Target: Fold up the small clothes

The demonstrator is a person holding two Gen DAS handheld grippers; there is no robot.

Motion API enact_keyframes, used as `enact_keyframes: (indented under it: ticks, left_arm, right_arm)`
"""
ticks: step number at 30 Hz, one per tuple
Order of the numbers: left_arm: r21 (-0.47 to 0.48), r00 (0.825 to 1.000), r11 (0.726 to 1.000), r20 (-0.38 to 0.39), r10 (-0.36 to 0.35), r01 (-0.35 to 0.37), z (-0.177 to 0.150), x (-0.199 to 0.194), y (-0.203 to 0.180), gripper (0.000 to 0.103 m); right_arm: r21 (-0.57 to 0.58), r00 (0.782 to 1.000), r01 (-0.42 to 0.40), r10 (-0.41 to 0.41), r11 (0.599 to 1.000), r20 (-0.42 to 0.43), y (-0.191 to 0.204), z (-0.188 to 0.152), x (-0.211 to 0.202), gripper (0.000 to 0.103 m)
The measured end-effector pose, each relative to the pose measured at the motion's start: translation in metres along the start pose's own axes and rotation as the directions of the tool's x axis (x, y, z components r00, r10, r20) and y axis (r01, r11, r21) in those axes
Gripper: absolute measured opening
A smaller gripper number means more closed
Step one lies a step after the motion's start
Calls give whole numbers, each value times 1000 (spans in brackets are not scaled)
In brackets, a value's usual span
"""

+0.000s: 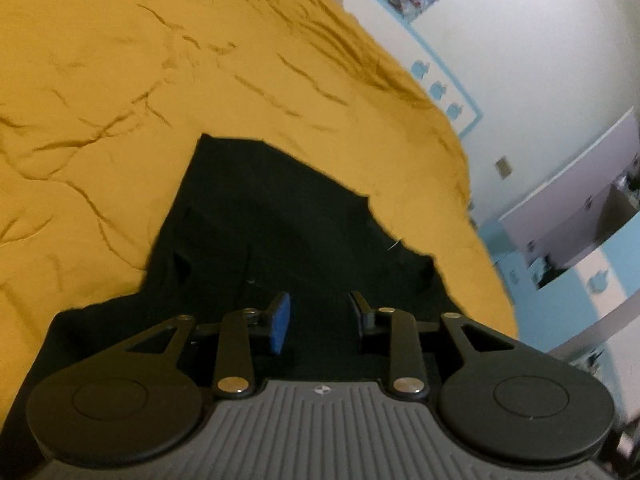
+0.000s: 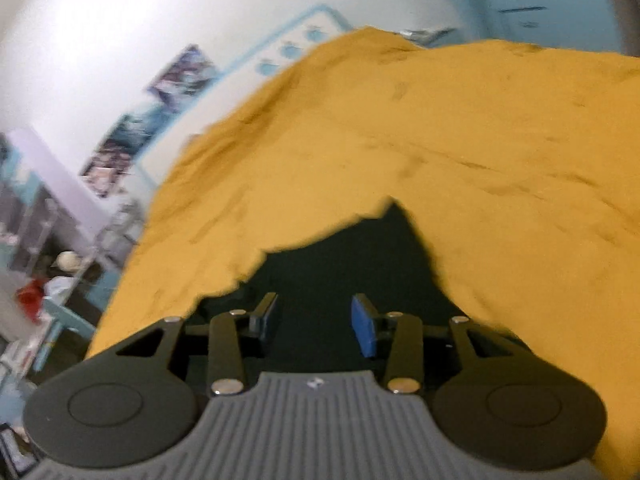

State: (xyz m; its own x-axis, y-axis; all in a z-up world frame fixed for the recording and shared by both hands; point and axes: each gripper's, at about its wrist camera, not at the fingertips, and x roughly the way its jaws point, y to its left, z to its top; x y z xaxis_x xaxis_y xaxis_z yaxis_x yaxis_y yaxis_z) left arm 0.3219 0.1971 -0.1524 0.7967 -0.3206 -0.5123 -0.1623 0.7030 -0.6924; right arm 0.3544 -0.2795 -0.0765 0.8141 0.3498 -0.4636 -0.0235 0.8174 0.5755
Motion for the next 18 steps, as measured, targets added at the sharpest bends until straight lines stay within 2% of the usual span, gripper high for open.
enact_keyframes:
  ticks: [2, 5, 7, 8, 9, 10, 11, 14, 16, 18]
  left_arm:
    - [-4, 1000, 1000, -20, 20, -20, 0, 10, 4, 35]
    - [1, 998, 999, -33, 44, -44, -7, 14, 11, 35]
    - [15, 997, 998, -40, 62, -61, -10, 11, 14, 34]
    - [29, 996, 996, -45, 82, -81, -10, 11, 15, 28]
    - [42, 992, 992, -48, 118, -116, -11, 9, 15, 20]
    - [47, 985, 985, -53, 166, -164, -12, 9, 17, 7]
    - [39, 983, 985, -61, 172, -170, -13, 9, 22, 7]
    - [22, 986, 989, -77, 144, -143, -16, 10, 32, 7]
    - [-1, 986, 990, -85, 143, -143, -14, 11, 34, 7]
    - [-7, 986, 991, -94, 136, -137, -13, 10, 35, 7]
  right_arm:
    - [35, 998, -34, 36, 999, -54, -12, 13, 38, 39]
    - [30, 993, -19, 23, 999, -119, -25, 21, 85, 38]
    - [11, 990, 39, -37, 999, -139, -31, 23, 109, 37]
    - [-5, 988, 78, -78, 997, -134, -35, 24, 118, 35]
    - [-26, 984, 142, -144, 989, -101, -39, 23, 125, 22]
    - [-45, 977, 196, -198, 980, -72, -45, 25, 128, 10]
    - [-56, 969, 237, -240, 970, -51, -50, 28, 133, 8]
    - [26, 968, 242, -240, 970, -78, -74, 31, 141, 0]
    - [6, 957, 286, -285, 958, -53, -75, 33, 139, 0]
    - [6, 953, 298, -297, 955, -51, -76, 38, 134, 0]
